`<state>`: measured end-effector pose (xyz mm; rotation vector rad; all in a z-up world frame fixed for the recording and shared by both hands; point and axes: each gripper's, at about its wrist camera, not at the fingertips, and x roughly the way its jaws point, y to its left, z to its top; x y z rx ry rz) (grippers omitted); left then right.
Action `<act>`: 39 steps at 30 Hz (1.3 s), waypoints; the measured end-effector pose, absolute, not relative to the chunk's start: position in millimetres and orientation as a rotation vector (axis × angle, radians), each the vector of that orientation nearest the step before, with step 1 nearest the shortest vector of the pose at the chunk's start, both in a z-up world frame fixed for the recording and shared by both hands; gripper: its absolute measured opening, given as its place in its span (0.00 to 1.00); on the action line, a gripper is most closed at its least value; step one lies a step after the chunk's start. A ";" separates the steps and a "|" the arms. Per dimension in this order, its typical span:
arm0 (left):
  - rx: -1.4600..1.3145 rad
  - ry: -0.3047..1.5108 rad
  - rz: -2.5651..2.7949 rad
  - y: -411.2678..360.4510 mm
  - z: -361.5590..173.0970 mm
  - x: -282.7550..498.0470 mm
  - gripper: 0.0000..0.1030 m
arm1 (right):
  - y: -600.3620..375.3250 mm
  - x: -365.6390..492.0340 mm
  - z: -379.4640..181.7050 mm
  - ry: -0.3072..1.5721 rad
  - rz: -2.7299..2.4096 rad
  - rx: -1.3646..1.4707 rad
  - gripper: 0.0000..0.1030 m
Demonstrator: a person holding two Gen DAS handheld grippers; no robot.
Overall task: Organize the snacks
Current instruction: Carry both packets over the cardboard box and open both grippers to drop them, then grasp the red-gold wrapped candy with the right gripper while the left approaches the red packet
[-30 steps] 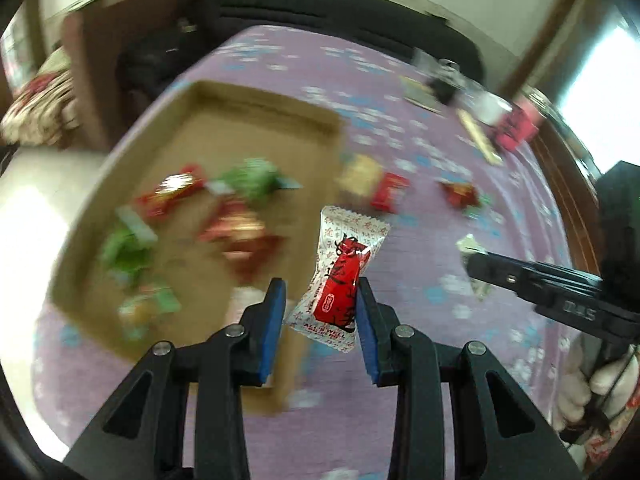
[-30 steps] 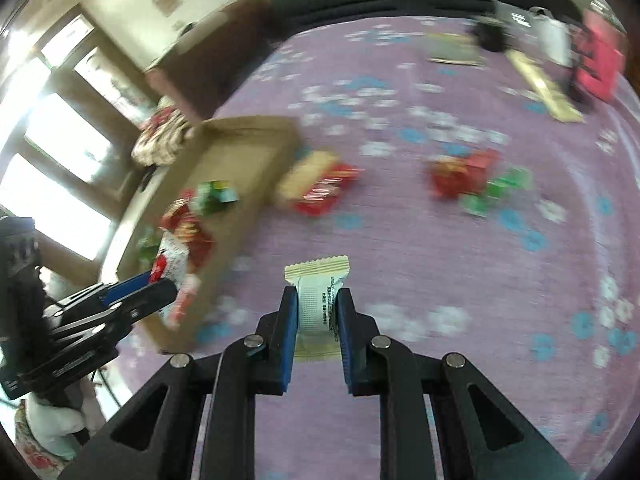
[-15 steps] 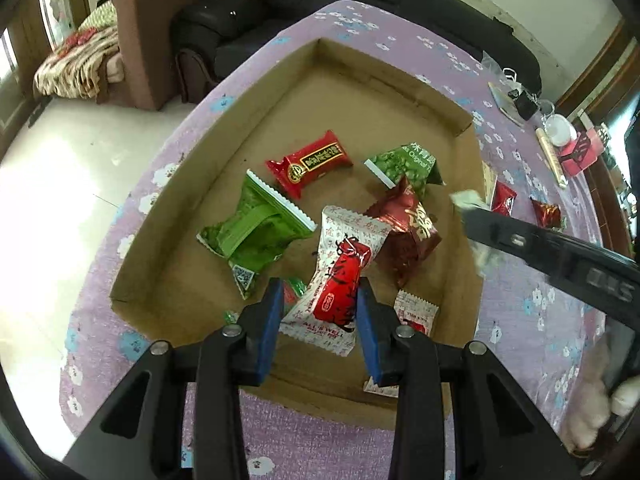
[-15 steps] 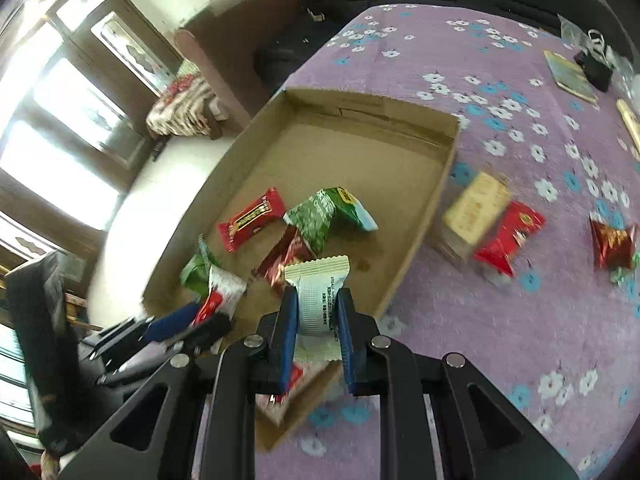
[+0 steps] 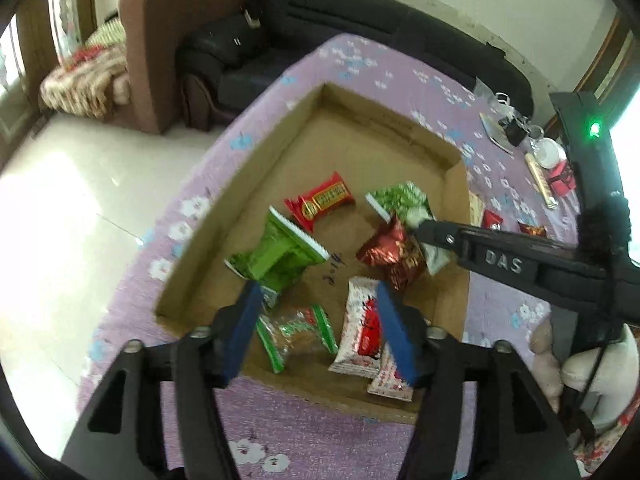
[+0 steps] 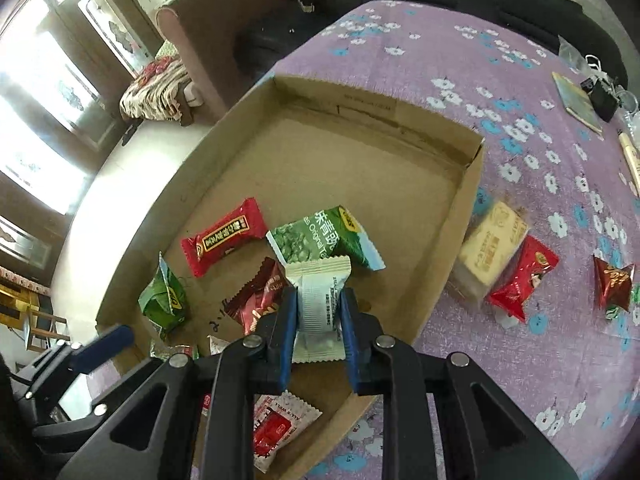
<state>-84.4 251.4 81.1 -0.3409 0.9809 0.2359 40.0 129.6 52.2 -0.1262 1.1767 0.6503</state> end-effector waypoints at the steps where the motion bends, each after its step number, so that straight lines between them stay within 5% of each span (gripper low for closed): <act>1: -0.318 0.966 0.250 249.0 85.3 -84.6 0.66 | 125.4 38.3 56.2 1.169 0.650 -0.118 0.20; 10: -0.494 0.908 0.039 227.3 102.0 -84.4 0.67 | 40.5 11.4 90.2 1.083 0.602 0.003 0.21; 17: -0.200 0.963 0.180 167.4 124.3 -76.4 0.67 | -48.1 1.4 85.0 1.087 0.486 0.111 0.21; 21: -0.056 0.971 0.289 132.5 132.4 -72.6 0.79 | -82.1 2.1 75.8 1.115 0.465 0.174 0.21; 24: 0.045 0.971 0.337 111.2 135.3 -71.5 0.80 | -99.4 1.2 73.8 1.108 0.470 0.205 0.21; 39: 0.074 1.022 0.264 55.3 118.5 -47.9 0.80 | -151.6 17.4 53.9 1.128 0.485 0.280 0.21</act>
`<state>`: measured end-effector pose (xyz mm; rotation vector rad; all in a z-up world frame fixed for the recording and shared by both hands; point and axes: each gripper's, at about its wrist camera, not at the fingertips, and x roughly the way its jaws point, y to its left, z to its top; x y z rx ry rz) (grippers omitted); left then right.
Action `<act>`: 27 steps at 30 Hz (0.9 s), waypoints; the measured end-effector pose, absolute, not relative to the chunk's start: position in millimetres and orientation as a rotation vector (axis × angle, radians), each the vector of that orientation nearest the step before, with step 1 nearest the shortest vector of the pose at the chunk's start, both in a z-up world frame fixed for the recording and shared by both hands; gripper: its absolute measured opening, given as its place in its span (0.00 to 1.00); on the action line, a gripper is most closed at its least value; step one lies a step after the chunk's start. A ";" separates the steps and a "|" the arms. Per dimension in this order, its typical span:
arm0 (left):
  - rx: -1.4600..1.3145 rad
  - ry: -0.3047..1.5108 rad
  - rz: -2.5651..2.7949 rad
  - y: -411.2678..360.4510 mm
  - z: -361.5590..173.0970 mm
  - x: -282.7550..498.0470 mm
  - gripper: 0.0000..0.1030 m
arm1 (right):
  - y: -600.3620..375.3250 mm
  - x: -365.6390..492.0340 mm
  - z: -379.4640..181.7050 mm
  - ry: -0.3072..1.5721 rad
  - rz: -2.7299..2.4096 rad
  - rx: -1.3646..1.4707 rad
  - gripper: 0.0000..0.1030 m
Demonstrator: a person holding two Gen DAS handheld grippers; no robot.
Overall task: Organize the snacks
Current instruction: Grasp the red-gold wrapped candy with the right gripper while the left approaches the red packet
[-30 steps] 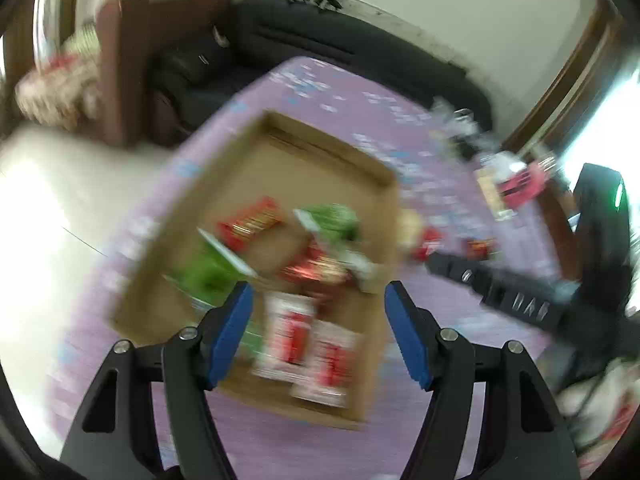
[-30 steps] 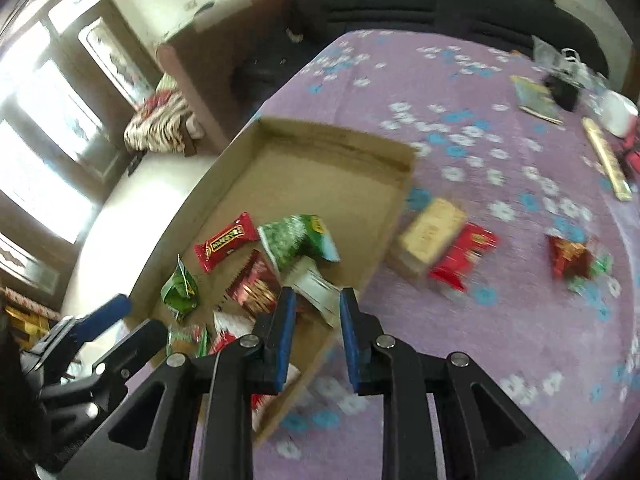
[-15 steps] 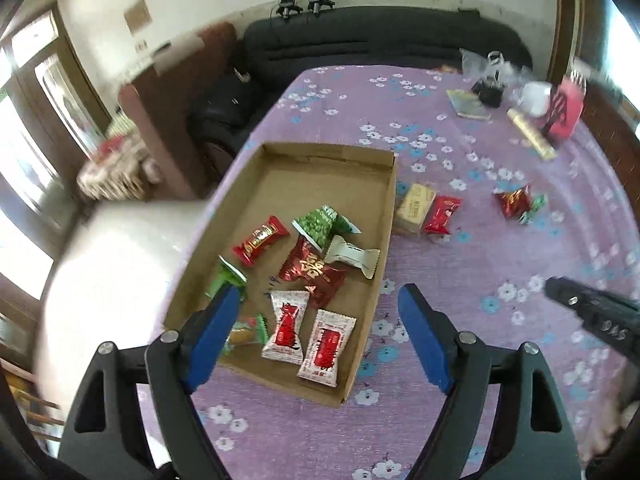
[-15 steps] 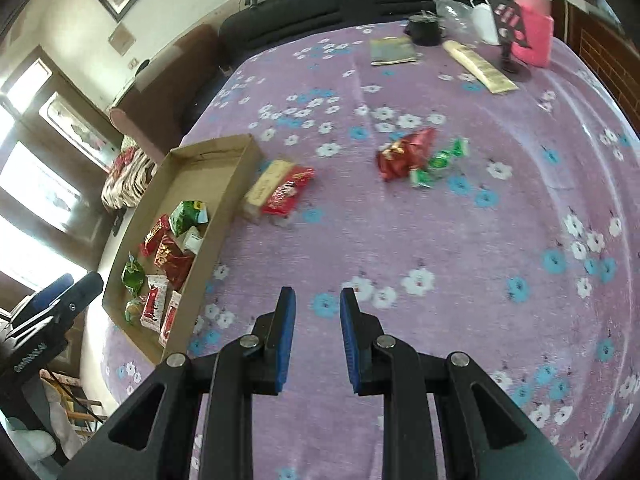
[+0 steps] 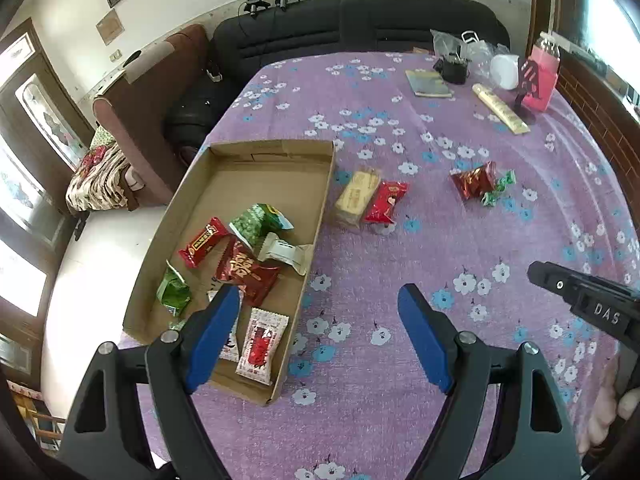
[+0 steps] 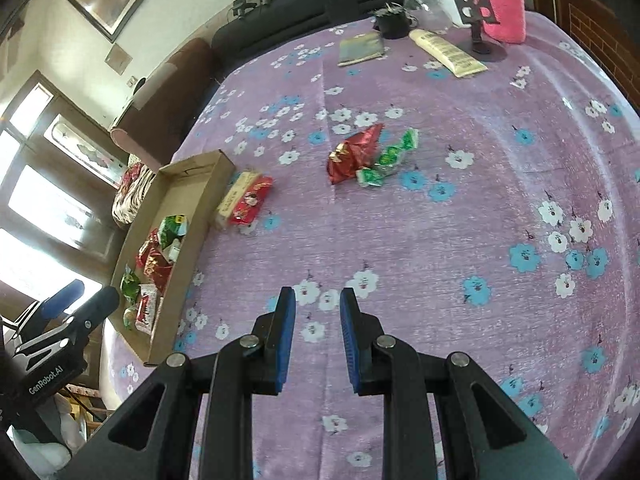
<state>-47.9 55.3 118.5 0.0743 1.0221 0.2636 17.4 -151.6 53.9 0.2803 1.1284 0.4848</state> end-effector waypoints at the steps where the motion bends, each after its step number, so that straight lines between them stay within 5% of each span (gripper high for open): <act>1: 0.069 1.028 0.258 54.9 115.2 -46.0 0.80 | -153.6 19.1 51.4 1.135 0.482 0.284 0.21; 8: -0.047 1.033 0.233 69.8 103.7 -34.1 0.80 | -167.2 49.0 42.0 1.151 0.439 0.288 0.25; 12: -0.102 1.039 0.193 74.6 98.9 -24.5 0.80 | -165.8 80.6 41.9 1.142 0.416 0.288 0.36; 27: -0.142 1.071 0.096 71.6 77.4 5.9 0.79 | -88.1 178.8 17.2 1.183 0.436 0.032 0.42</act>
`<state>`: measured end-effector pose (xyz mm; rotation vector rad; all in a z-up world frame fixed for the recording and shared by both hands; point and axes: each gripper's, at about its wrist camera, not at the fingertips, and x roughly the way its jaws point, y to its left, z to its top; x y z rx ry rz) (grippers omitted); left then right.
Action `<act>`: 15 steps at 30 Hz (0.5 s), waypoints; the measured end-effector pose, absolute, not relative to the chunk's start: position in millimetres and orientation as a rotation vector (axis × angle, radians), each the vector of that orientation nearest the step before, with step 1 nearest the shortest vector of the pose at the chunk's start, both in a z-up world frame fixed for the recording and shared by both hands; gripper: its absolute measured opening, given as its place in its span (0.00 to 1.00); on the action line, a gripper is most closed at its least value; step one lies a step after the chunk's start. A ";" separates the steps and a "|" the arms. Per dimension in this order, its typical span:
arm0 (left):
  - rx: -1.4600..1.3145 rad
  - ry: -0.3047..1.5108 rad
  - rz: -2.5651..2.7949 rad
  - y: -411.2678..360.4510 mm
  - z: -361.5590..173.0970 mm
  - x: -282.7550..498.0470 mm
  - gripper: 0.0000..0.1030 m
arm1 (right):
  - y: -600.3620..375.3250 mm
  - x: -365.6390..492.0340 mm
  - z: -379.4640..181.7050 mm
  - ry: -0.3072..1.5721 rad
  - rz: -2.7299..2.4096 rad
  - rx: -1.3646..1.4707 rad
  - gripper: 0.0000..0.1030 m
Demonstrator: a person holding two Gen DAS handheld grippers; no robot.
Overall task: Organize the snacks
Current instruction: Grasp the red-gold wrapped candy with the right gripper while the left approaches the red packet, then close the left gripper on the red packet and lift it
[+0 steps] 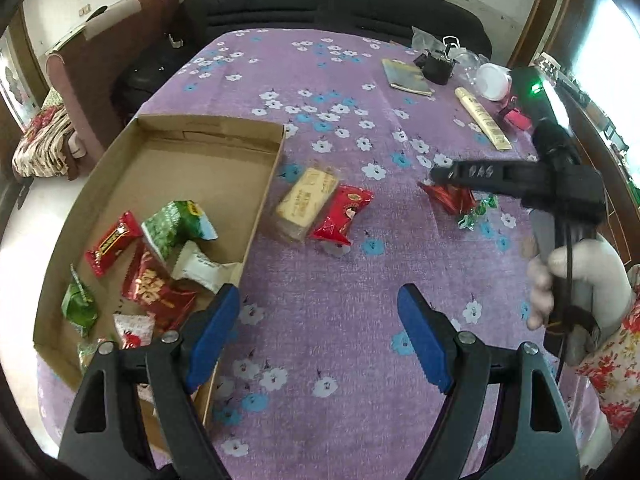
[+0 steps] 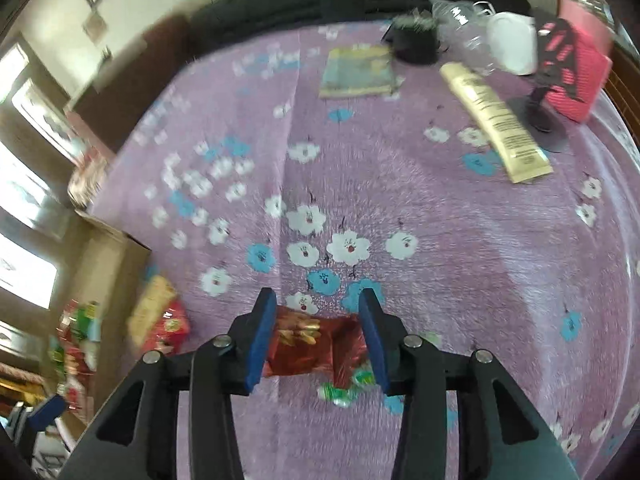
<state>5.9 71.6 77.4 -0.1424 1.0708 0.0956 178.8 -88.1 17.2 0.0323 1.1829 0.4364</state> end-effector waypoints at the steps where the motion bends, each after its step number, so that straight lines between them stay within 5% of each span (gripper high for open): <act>1: -0.144 1.076 0.090 72.6 74.9 8.5 0.76 | -86.1 177.4 12.7 1.211 0.451 0.023 0.39; 5: -0.168 1.093 0.036 76.1 65.6 25.3 0.68 | -97.7 167.8 11.1 1.254 0.475 0.068 0.17; 15: -0.068 1.145 -0.045 58.2 37.3 88.1 0.62 | -127.3 126.6 8.8 1.253 0.489 0.062 0.18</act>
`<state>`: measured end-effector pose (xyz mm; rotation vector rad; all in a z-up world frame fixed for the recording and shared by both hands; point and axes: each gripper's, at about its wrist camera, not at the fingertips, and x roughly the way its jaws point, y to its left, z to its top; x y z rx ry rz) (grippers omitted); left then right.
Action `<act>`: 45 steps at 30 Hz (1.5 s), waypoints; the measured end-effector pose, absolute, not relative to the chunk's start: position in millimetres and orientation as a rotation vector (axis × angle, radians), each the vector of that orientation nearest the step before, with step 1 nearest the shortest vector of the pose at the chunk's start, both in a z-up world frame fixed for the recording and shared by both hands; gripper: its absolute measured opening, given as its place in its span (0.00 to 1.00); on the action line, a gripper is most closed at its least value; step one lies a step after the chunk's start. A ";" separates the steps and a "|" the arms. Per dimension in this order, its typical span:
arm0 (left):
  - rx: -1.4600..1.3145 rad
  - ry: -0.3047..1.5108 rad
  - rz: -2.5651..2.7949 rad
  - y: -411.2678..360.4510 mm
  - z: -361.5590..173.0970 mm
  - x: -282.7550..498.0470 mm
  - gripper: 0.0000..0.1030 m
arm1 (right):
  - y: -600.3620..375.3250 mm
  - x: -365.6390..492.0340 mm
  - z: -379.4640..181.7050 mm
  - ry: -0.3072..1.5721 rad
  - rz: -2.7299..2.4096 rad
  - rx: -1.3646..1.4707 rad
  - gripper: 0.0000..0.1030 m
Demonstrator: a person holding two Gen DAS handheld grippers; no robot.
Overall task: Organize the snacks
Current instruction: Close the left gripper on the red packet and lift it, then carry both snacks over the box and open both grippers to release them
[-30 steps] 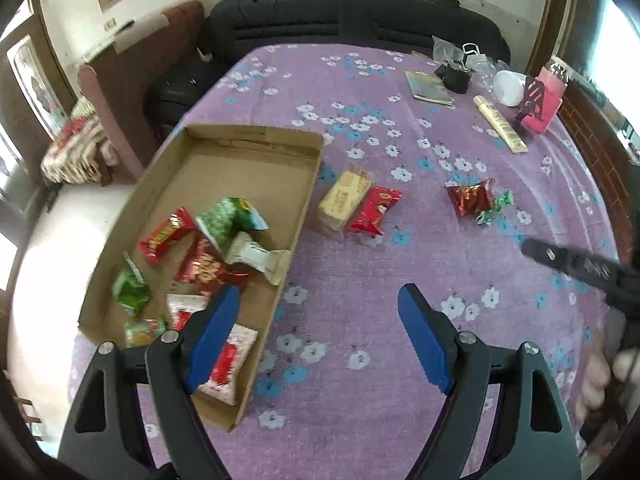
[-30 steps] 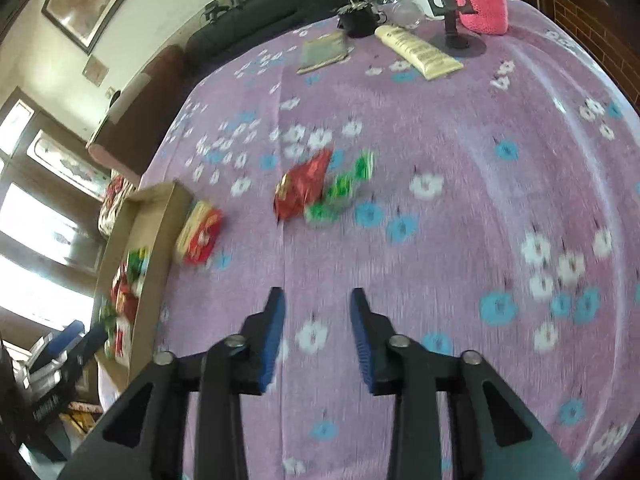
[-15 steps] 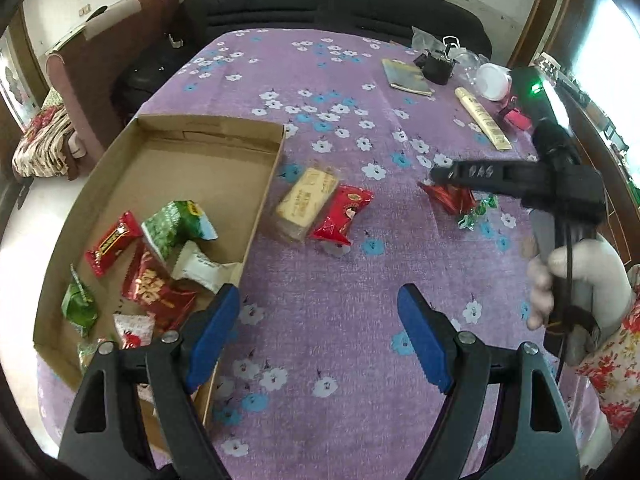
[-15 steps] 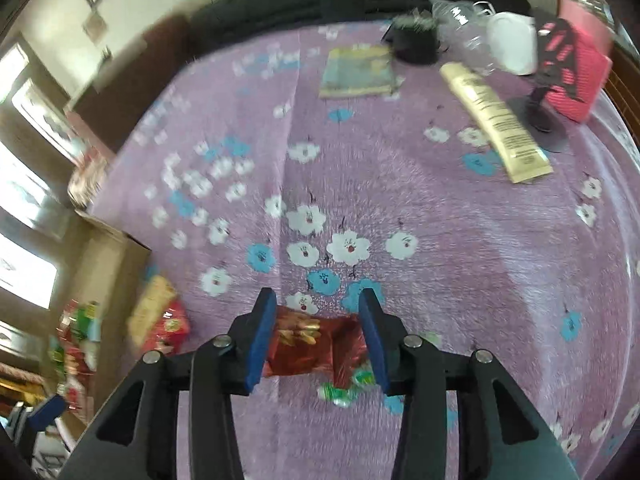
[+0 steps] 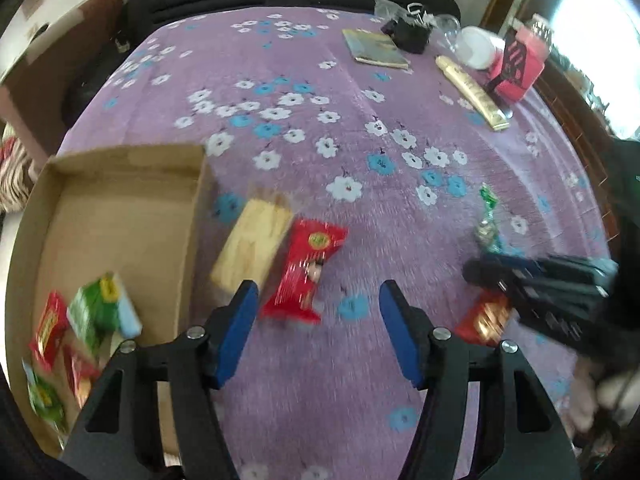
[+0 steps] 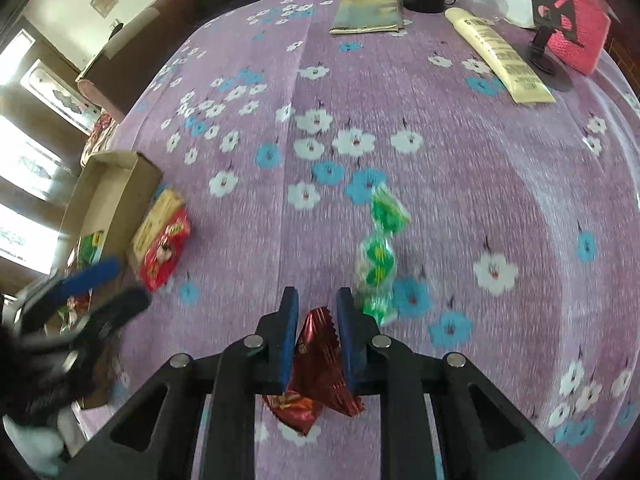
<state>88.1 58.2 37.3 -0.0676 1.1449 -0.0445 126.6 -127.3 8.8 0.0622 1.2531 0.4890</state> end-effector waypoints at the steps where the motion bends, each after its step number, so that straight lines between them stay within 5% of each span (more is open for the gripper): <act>1: -0.063 1.151 -0.043 57.8 33.8 93.8 0.62 | -128.5 124.7 9.9 1.250 0.492 0.066 0.18; 5: -0.034 1.176 -0.056 51.3 23.0 106.9 0.61 | -140.6 117.1 26.0 1.194 0.509 0.104 0.18; 7: -0.121 1.222 -0.134 49.6 18.2 106.6 0.25 | -149.4 109.2 42.8 1.136 0.506 0.135 0.18; 20: -0.208 1.159 -0.172 49.8 35.8 66.2 0.27 | -171.2 81.2 43.1 1.160 0.461 0.264 0.27; 25: -0.175 1.160 -0.154 44.8 29.2 79.2 0.42 | -160.1 80.7 31.2 1.172 0.434 0.267 0.46; 31: -0.098 1.159 -0.142 26.4 18.1 87.1 0.47 | -142.8 84.5 14.7 1.205 0.407 0.225 0.47; 35: -0.044 1.156 -0.123 20.5 17.0 86.4 0.37 | -137.1 80.6 15.8 1.188 0.396 0.173 0.45; 36: -0.040 1.159 -0.121 20.6 17.2 86.2 0.21 | -136.3 80.0 15.7 1.187 0.397 0.164 0.41; 45: -0.129 1.139 -0.132 35.8 32.4 65.2 0.19 | -135.0 71.5 21.9 1.174 0.429 0.153 0.33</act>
